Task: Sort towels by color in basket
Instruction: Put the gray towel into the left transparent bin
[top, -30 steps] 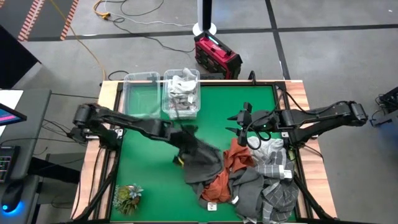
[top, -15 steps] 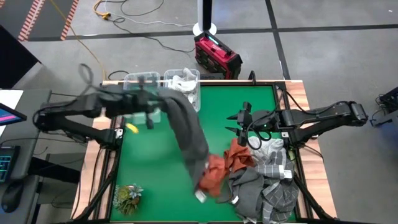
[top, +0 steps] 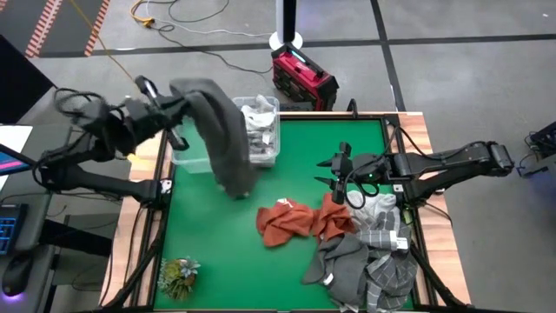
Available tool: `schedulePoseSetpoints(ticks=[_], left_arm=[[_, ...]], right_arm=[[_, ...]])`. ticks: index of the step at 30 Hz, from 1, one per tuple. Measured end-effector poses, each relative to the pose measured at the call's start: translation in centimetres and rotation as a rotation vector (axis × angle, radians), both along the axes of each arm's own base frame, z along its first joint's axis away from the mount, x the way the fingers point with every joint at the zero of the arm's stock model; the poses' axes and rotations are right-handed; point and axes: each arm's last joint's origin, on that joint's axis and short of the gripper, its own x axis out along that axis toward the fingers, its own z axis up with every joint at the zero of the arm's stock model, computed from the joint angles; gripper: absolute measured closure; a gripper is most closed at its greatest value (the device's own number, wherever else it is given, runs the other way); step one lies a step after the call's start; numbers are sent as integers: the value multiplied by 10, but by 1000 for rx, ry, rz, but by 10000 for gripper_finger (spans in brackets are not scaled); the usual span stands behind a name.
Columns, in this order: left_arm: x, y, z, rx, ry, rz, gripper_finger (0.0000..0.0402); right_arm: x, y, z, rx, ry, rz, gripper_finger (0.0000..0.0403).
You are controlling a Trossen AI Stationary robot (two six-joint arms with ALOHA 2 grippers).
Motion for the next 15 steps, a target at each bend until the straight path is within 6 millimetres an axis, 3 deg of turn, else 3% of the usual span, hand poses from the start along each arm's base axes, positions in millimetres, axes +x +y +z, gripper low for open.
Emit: schedulePoseSetpoints(ticks=[15], left_arm=[[-41,-2,41,295,-427,290,397]], right_arm=[[0,0,0,0,1,0,181]])
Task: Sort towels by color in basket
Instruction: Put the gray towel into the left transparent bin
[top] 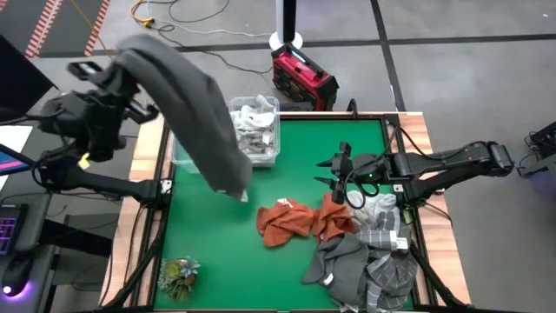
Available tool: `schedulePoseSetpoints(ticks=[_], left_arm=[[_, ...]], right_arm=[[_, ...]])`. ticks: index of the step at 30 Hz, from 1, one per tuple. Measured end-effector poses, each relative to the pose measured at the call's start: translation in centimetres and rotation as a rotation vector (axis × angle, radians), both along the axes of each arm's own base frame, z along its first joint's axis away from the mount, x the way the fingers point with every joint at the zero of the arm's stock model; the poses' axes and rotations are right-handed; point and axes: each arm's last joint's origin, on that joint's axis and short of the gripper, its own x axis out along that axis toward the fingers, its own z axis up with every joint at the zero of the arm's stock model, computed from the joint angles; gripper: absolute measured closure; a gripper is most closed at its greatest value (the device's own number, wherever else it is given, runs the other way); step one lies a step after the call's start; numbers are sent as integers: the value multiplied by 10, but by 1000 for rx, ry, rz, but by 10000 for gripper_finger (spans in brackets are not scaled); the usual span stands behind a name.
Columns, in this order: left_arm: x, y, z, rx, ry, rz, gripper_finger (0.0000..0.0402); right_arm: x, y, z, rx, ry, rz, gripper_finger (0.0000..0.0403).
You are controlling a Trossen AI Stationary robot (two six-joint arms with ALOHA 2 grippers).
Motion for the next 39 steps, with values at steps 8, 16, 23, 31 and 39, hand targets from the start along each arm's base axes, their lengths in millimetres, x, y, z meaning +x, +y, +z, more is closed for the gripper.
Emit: schedulePoseSetpoints(ticks=[8,16,23,31,39], left_arm=[[-31,-2,10,98,-215,258,397],[-42,-2,10,97,-244,430,397],[-33,0,9,76,-149,520,397],[-16,3,25,10,27,580,397],[-11,7,56,-35,96,637,397]], right_arm=[[0,0,0,1,-1,0,181],[2,0,3,-1,-38,2,181],[2,0,4,-8,-42,6,181],[4,0,8,-51,-74,28,181],[4,0,9,-84,-76,45,181]])
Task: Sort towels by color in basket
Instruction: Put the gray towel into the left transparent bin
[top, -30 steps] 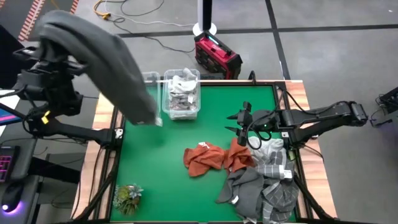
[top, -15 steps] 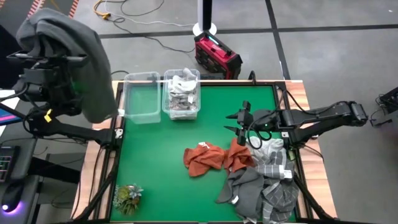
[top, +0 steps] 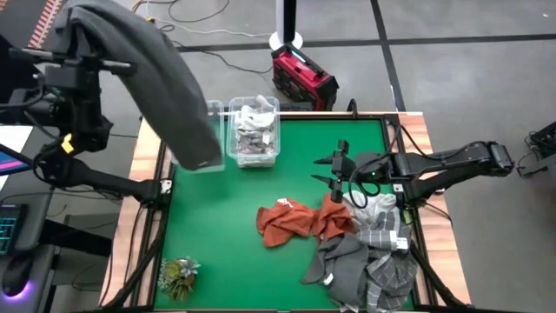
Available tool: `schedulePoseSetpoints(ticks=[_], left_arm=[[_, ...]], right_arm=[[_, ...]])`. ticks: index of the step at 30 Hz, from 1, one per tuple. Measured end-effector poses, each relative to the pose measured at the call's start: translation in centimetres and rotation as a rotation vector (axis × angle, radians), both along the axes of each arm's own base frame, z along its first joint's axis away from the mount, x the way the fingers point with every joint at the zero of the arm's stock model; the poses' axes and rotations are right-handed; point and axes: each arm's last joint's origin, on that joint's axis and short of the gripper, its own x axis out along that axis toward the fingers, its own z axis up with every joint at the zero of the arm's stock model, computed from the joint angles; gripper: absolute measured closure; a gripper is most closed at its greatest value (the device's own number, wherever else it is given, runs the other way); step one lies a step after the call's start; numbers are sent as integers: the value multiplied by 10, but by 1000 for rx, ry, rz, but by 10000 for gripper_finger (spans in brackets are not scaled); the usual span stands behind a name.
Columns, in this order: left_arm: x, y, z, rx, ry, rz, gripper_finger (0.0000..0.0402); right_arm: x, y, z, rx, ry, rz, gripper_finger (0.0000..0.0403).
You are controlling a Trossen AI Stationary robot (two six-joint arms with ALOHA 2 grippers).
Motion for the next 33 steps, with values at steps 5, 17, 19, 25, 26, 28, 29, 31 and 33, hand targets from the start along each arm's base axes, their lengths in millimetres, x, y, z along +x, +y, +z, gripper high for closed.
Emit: schedulePoseSetpoints(ticks=[5,17,19,25,26,28,29,31,33], left_arm=[[6,6,14,-40,114,132,397],[24,29,25,-91,295,371,397],[30,34,23,-101,313,400,397],[44,55,15,-188,322,423,397],[46,58,14,-211,294,415,397],[44,63,13,-253,229,401,397],[43,65,12,-269,201,394,397],[40,69,11,-301,157,377,397],[40,73,8,-338,140,367,397]], right_arm=[[0,0,0,-7,2,3,181],[0,0,0,-7,3,3,181],[0,0,0,-7,3,2,181],[0,0,-1,-7,12,2,181],[0,0,-1,-6,12,2,181],[0,0,-1,1,12,-2,181],[-1,0,-1,4,15,-3,181],[-1,0,-3,12,27,-7,181],[-2,0,-4,20,38,-11,181]])
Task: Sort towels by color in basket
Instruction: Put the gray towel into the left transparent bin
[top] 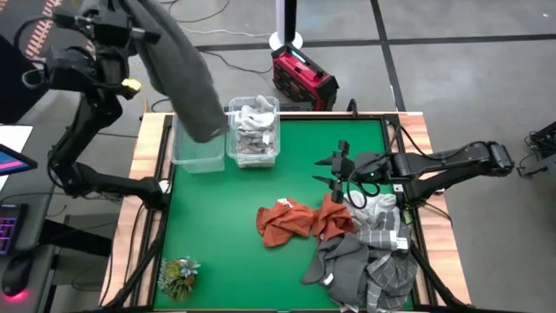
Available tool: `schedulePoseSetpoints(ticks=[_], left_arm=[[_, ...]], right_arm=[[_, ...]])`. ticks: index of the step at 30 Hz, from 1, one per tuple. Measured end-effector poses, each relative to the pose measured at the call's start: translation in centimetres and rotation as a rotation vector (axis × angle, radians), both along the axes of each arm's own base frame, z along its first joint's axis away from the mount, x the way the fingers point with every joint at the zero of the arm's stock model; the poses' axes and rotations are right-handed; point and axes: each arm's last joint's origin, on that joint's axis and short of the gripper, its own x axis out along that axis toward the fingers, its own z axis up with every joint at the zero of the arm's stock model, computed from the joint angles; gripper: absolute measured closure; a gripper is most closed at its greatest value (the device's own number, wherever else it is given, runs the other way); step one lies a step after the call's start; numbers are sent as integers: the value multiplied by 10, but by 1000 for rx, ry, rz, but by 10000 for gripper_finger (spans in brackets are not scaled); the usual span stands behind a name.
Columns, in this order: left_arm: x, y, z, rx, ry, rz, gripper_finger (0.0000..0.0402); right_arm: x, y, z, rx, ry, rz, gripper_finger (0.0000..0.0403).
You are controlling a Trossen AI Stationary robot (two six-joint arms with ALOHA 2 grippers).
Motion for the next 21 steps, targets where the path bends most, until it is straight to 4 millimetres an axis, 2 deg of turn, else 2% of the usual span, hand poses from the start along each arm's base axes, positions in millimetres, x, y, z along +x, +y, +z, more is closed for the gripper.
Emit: schedulePoseSetpoints(ticks=[6,9,15,21], left_arm=[[7,16,-18,-166,91,27,397],[6,21,-21,-190,92,45,397],[-16,17,-15,-141,-87,72,397],[-29,21,-20,-222,-34,230,397]], right_arm=[[-1,0,-1,24,6,-12,181],[-1,0,-2,41,7,-18,181],[-1,1,-2,47,6,-18,181],[-1,1,-2,50,14,-17,181]])
